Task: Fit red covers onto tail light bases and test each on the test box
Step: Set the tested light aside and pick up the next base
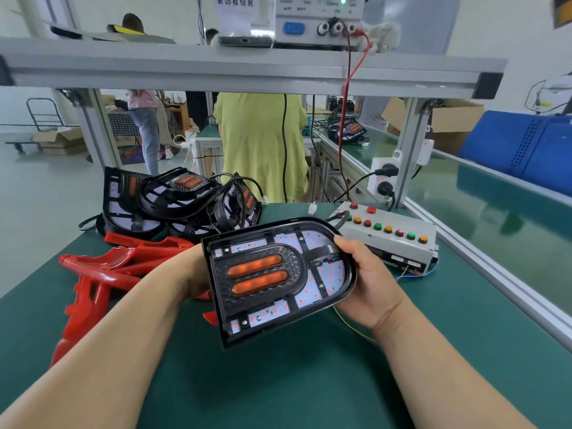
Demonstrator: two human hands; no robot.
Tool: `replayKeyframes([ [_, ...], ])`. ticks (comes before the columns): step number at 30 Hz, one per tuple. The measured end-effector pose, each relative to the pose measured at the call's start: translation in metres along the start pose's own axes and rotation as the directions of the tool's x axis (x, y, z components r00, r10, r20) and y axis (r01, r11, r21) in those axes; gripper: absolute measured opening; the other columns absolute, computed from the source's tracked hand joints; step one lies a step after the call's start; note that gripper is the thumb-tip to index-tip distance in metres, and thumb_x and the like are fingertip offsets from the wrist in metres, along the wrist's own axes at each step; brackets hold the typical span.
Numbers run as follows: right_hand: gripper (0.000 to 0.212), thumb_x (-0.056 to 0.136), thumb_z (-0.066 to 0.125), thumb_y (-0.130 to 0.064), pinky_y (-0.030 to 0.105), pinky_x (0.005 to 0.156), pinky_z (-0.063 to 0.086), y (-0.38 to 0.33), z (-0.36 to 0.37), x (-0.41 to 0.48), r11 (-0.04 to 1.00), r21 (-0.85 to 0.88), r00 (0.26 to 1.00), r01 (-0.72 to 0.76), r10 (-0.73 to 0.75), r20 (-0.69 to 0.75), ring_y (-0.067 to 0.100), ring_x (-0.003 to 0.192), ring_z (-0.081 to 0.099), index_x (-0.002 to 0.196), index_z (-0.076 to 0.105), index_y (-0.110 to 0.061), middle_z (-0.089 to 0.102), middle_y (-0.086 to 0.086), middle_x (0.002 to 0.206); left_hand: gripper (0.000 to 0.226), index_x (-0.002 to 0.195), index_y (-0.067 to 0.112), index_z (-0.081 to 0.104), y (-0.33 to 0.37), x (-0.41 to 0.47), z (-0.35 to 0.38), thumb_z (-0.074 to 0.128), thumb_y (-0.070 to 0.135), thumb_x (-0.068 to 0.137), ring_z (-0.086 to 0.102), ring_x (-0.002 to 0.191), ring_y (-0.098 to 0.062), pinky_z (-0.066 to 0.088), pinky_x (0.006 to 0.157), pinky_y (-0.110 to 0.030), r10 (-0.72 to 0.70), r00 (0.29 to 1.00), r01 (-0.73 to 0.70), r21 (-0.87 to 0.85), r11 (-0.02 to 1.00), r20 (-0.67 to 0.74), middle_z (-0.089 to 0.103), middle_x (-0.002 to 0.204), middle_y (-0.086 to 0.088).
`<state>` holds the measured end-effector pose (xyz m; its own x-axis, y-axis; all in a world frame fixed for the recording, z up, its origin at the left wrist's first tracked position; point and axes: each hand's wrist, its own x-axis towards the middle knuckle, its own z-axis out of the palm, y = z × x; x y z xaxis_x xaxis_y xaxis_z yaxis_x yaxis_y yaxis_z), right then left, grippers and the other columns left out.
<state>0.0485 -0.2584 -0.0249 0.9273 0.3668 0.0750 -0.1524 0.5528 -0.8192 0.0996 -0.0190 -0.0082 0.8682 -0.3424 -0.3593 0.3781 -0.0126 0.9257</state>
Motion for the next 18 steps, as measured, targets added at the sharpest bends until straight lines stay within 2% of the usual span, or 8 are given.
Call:
replayKeyframes([
  [2,0.039,0.081,0.062,-0.035,0.036,0.083,0.057,-0.001,-0.001,-0.001,1.0,-0.004,1.0,0.007,-0.007,-0.013,0.025,0.103,0.07,0.106,0.077,-0.009,0.073,0.014,0.113,0.033,0.067,0.007,0.08,0.002,-0.003,0.001,0.058,0.028,0.08,0.074,0.068,-0.021,0.06,0.074,-0.038,-0.003,0.998,0.003,-0.004,1.0,0.062,0.076,0.076,-0.009],
  [5,0.039,0.08,0.063,-0.035,0.036,0.082,0.057,-0.001,0.001,-0.001,1.0,-0.017,1.0,0.017,-0.017,-0.025,0.025,0.102,0.071,0.105,0.078,-0.009,0.073,0.013,0.112,0.033,0.073,0.007,0.081,0.002,-0.003,0.002,0.063,0.033,0.066,0.075,0.071,-0.024,0.062,0.059,-0.036,0.016,0.992,-0.017,0.002,1.0,0.121,0.077,0.08,-0.011],
  [8,0.04,0.079,0.063,-0.036,0.036,0.083,0.057,-0.002,0.001,-0.001,0.999,-0.028,0.999,0.025,-0.026,-0.032,0.025,0.103,0.07,0.105,0.078,-0.011,0.073,0.013,0.113,0.047,0.09,0.008,0.081,0.003,-0.001,0.001,0.064,0.049,0.076,0.075,0.084,-0.028,0.062,0.067,-0.037,0.044,0.996,-0.04,-0.045,0.998,0.075,0.077,0.096,-0.014],
  [10,0.036,0.08,0.061,-0.036,0.035,0.08,0.058,-0.003,0.002,-0.003,0.999,-0.049,0.999,0.017,-0.019,-0.041,0.023,0.099,0.071,0.101,0.079,-0.012,0.074,0.012,0.109,0.06,0.102,0.008,0.079,0.006,0.004,-0.004,0.049,0.06,0.09,0.074,0.093,-0.028,0.061,0.075,-0.036,0.127,0.992,-0.127,0.007,0.992,0.018,0.074,0.108,-0.017],
  [12,0.033,0.081,0.062,-0.036,0.034,0.079,0.058,-0.003,0.004,-0.005,0.997,-0.082,0.998,-0.012,0.007,-0.06,0.022,0.095,0.072,0.098,0.08,-0.013,0.075,0.011,0.107,0.062,0.109,0.006,0.074,0.012,0.008,-0.003,0.038,0.056,0.098,0.073,0.098,-0.025,0.06,0.074,-0.031,0.261,0.965,-0.257,0.081,0.963,-0.04,0.073,0.114,-0.017],
  [14,0.032,0.081,0.062,-0.033,0.034,0.078,0.058,-0.001,0.007,-0.006,0.993,-0.104,0.997,-0.058,0.053,-0.058,0.023,0.094,0.072,0.097,0.08,-0.012,0.075,0.012,0.106,0.057,0.11,0.003,0.069,0.016,0.008,0.003,0.042,0.05,0.092,0.071,0.103,-0.021,0.06,0.078,-0.027,0.367,0.93,-0.364,0.092,0.927,-0.016,0.072,0.116,-0.015],
  [16,0.033,0.082,0.058,-0.031,0.032,0.076,0.058,0.0,0.012,-0.007,0.987,-0.116,0.994,-0.108,0.106,-0.018,0.022,0.091,0.073,0.096,0.08,-0.011,0.075,0.012,0.103,0.055,0.114,0.0,0.066,0.013,0.005,0.01,0.045,0.044,0.089,0.065,0.11,-0.024,0.056,0.096,-0.035,0.428,0.902,-0.431,0.075,0.899,0.061,0.069,0.121,-0.017],
  [18,0.035,0.082,0.056,-0.031,0.033,0.078,0.058,0.001,0.016,-0.008,0.981,-0.128,0.988,-0.147,0.151,0.022,0.023,0.091,0.072,0.097,0.08,-0.01,0.075,0.012,0.102,0.053,0.124,-0.002,0.062,0.007,0.0,0.016,0.046,0.038,0.093,0.058,0.118,-0.033,0.043,0.108,-0.047,0.461,0.878,-0.471,0.059,0.88,0.133,0.063,0.127,-0.021],
])
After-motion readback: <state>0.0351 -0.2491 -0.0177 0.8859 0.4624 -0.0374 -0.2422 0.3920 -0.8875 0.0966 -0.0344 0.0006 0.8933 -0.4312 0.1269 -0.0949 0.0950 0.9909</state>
